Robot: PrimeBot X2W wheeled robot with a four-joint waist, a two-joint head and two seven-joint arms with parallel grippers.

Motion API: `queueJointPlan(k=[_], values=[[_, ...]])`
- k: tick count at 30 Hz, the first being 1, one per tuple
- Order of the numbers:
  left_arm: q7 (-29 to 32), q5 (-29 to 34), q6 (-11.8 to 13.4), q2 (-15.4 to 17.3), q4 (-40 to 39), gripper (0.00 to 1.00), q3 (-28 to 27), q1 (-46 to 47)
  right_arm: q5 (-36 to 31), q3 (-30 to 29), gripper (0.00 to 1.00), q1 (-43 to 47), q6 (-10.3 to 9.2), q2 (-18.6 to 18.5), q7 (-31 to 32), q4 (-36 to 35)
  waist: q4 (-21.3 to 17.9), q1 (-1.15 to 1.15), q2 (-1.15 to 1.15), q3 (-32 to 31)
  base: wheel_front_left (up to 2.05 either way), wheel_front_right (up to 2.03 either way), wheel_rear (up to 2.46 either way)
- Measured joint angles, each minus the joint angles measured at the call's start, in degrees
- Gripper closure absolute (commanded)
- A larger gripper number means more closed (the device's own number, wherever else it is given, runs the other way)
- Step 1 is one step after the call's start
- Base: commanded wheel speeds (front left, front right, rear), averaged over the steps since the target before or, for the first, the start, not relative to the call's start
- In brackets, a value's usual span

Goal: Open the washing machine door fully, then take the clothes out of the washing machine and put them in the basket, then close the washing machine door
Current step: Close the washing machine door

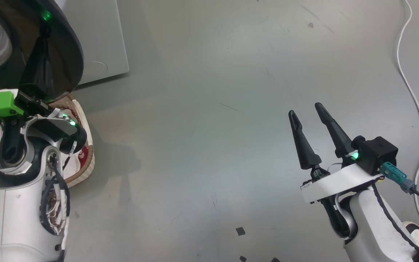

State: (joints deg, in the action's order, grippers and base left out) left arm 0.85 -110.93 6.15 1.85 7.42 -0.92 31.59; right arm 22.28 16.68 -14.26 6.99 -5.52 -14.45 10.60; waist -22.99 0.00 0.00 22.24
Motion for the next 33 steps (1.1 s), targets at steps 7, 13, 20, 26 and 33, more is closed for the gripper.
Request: queueJointPlan(k=[7,13,20,26,33], values=[[-0.51,0.01,-1.61,-0.01,1.74,1.00,0.83,0.52,0.00,-0.85,0.00,0.00,0.00,0.16,0.00,0.09,-0.01,0.00,0.00,-0.18,0.00,0.00,0.00],[-0.51,0.01,-2.86,-0.05,3.34,1.00,1.87,0.54,-0.11,-1.65,0.00,0.01,0.00,0.13,0.00,0.10,1.11,0.00,0.00,-1.03,0.00,0.00,0.00],[-0.33,6.13,-4.57,1.35,5.32,1.00,6.23,0.08,-0.30,-2.38,0.00,0.07,0.00,-0.38,0.00,0.11,3.26,0.00,0.00,-2.49,0.00,0.00,0.00],[0.34,15.84,-6.51,5.49,7.46,1.00,12.69,-3.89,-0.80,-3.05,0.00,0.27,0.00,-0.98,0.00,0.12,5.55,0.00,0.00,-4.29,0.00,0.00,0.00],[-1.69,28.27,-9.06,9.93,9.10,1.00,19.02,-7.00,-1.25,-4.41,0.00,1.03,0.00,-1.94,0.00,-0.15,8.81,0.00,0.00,-6.63,0.00,0.00,0.00]])
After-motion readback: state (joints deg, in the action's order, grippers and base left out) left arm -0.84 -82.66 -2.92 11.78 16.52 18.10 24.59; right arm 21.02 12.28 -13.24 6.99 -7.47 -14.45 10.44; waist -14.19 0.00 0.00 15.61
